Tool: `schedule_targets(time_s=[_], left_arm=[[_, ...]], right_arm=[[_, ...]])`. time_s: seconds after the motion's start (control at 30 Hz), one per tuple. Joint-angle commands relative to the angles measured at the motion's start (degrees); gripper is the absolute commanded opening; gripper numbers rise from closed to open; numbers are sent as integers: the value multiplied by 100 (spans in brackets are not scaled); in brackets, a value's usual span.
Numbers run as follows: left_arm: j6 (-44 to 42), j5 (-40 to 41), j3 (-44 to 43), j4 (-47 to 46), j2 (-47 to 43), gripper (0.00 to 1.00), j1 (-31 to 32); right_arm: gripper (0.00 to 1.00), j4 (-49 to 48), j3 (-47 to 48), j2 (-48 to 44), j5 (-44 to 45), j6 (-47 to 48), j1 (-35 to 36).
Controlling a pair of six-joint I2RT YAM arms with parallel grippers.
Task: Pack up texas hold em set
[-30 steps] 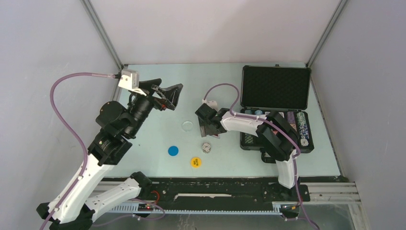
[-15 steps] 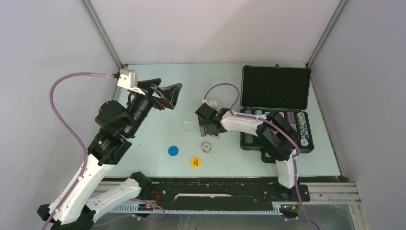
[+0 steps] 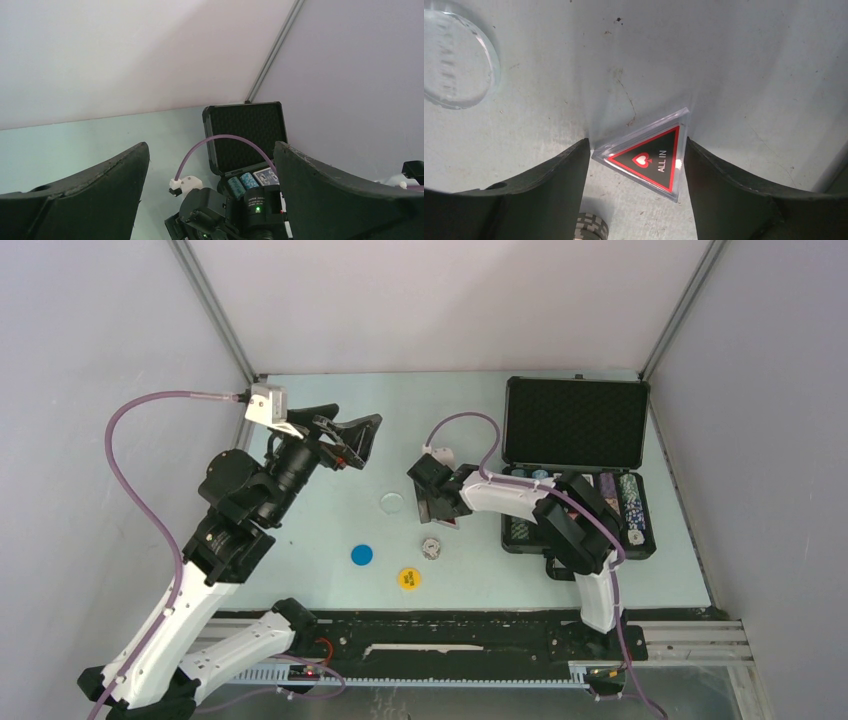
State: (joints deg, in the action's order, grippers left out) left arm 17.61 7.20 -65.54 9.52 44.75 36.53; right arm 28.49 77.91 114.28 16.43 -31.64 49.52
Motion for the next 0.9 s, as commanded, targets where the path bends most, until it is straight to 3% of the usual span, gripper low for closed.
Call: schedule_targets(time_s=[0.0,0.53,0.87], left_arm=[[68,-75,32,-171,-24,100,-41],[85,-129,24,-178,-12,100,-46],[89,-145,24,-174,-45,100,-45]], right_arm=[[74,-98,182,162,215,-103,-64],[47,50,179,-275,203,-30,-52],[44,106,172,-680,146,40,-95]])
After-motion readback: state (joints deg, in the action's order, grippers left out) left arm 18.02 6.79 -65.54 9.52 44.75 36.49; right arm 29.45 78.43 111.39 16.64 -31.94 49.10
